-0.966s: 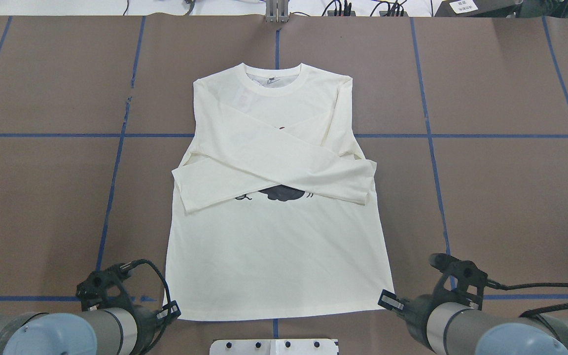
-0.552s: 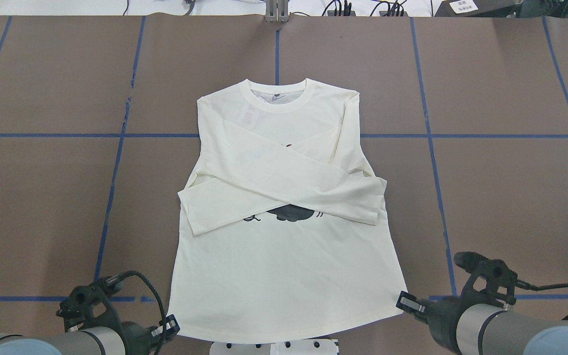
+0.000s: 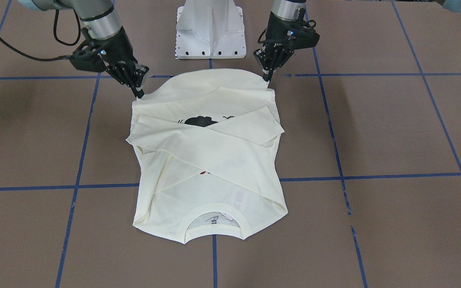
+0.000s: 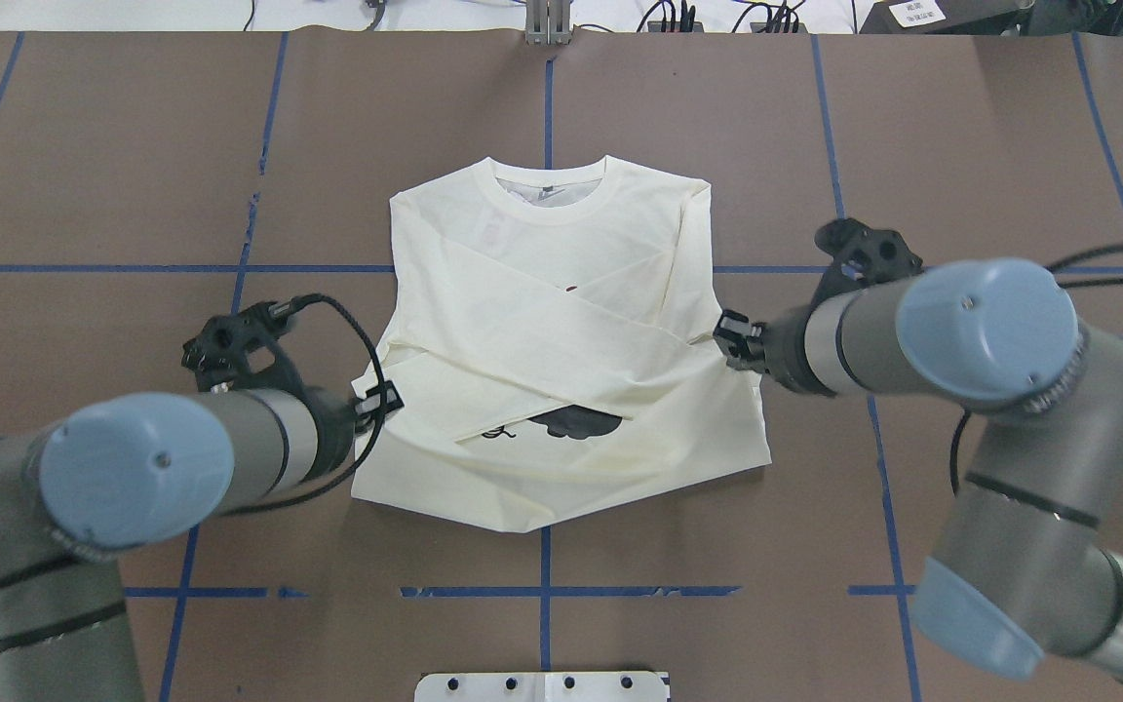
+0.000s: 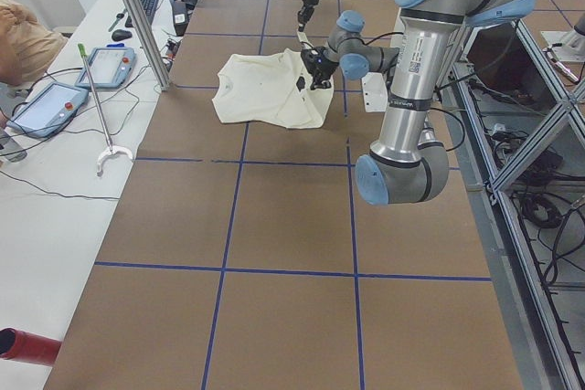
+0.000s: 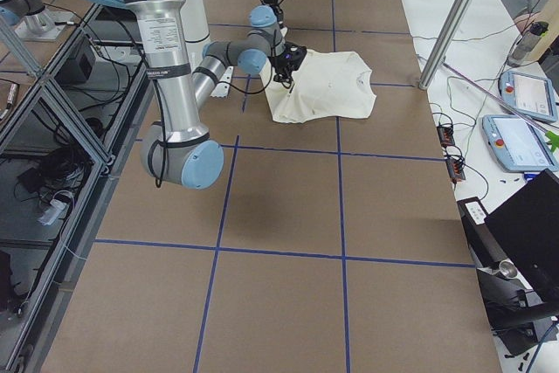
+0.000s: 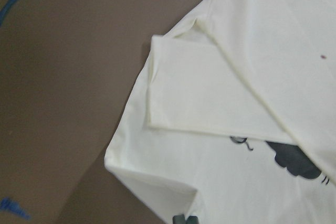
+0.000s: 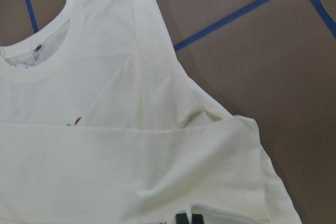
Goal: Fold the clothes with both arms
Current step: 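Lift the hem with both grippers and fold it toward the collar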
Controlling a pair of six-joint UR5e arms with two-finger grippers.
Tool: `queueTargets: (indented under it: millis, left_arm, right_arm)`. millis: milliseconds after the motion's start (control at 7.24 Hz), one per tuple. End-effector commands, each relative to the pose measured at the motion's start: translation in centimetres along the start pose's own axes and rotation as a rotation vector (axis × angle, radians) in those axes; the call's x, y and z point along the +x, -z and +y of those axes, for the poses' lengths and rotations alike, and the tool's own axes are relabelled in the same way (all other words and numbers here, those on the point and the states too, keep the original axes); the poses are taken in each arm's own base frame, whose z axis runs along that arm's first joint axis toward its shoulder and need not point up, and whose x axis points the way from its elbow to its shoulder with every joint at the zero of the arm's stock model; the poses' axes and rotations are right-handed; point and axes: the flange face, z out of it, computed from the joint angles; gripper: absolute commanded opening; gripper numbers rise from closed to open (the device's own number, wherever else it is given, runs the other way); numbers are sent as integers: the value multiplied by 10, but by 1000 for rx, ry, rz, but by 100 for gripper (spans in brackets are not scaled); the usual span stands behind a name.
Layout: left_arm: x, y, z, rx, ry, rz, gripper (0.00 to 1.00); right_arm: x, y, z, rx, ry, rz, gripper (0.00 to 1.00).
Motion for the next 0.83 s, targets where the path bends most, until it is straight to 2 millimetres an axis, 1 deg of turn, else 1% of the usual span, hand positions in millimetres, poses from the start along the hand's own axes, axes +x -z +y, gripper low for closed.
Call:
queueTargets:
  millis: [0,138,276,414,552,690]
  left_arm:
    - [25,-66,-89,112,-20,-57,0]
    - [32,-94,-118,145,-8,-54,0]
    - [36,-124,-135,164,3,-67,0]
    - [40,-154,-156,185,16,-69,0]
    - [43,-166,-176,205,2,-65,0]
    - [44,-163,-194,224,-4,-68,0]
  right_arm:
    - [-15,-62,-111,71,83,124,0]
    - [-37,-90,-137,81,87,168,0]
    - [-51,-119,-155,80,72,214,0]
    - [-53,-142,-178,89,70,208,0]
    - [-60,-162,-186,83,73,181,0]
    - [-66,-163,-187,84,71,178,0]
